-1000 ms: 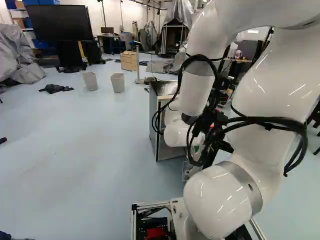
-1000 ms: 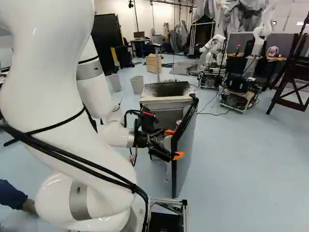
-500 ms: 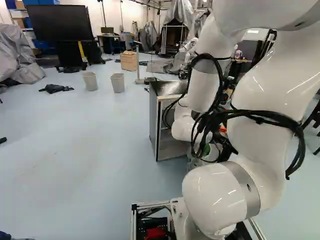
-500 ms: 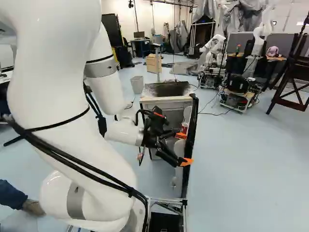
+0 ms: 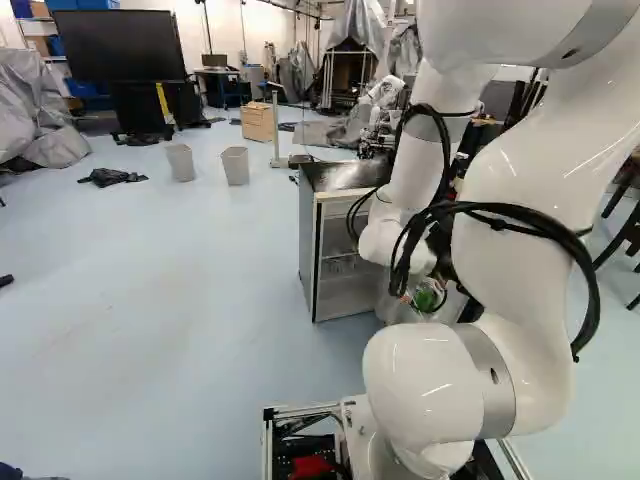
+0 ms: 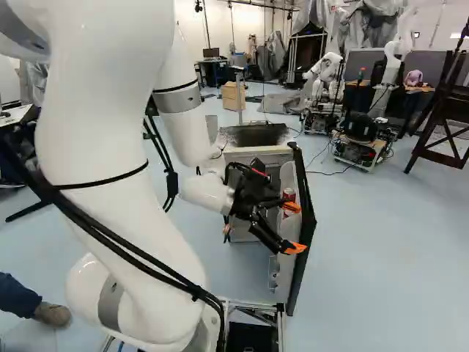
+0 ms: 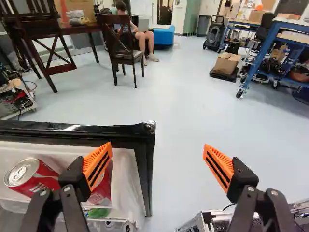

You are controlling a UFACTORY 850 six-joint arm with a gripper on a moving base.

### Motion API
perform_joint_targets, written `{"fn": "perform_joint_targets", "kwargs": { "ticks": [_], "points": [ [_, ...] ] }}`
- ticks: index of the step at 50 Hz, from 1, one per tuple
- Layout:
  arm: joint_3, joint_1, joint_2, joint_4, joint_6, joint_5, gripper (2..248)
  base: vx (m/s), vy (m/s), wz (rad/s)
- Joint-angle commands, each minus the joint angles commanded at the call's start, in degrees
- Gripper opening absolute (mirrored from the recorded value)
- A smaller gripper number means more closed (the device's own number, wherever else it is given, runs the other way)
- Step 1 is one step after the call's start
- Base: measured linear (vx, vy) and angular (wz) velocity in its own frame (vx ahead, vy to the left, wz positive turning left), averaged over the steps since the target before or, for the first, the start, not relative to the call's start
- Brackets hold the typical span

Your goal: Grab a drink from the fridge

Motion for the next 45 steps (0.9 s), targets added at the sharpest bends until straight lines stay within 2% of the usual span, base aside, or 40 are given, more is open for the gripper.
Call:
{"fn": "perform_joint_targets", "kwargs": {
  "ticks": [28, 45],
  "points": [
    [-6.7, -7.9, -4.3, 0.0, 0.0, 0.0, 247, 0.000, 0.000, 0.000],
    [-10.7, -12.0, -6.8, 0.0, 0.0, 0.0, 247, 0.000, 0.000, 0.000]
  ]
}}
